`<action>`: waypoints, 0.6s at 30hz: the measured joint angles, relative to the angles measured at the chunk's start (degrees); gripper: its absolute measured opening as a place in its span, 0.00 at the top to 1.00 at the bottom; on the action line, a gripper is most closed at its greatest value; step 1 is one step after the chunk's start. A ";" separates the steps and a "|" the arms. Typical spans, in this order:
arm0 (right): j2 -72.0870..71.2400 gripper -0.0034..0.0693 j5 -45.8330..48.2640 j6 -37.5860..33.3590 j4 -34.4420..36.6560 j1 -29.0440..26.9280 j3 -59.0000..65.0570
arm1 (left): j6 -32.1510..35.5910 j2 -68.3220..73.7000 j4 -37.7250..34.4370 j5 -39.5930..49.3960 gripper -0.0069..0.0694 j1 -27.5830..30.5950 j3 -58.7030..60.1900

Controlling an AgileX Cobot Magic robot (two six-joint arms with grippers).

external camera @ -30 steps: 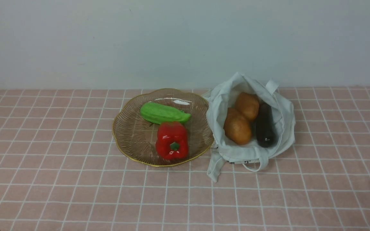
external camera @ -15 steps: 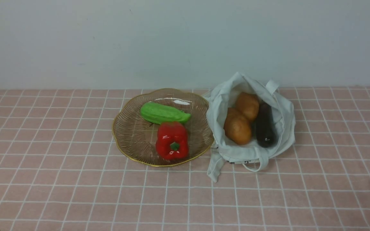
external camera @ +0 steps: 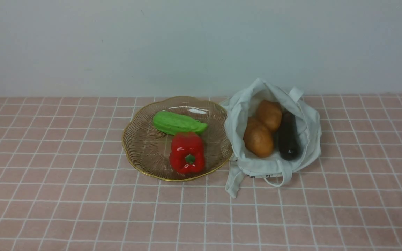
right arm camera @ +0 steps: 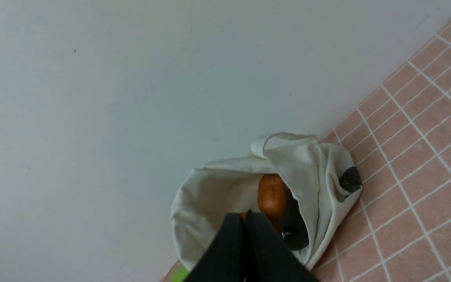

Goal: Take vegetables from bag on pink coffee tablecloth place on plate.
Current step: 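Reach into the bag and grasp the item inside with the right gripper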

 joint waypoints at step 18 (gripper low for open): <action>55.27 0.97 46.33 -11.98 -14.53 0.11 -38.72 | 0.00 0.00 0.00 0.00 0.92 0.00 0.00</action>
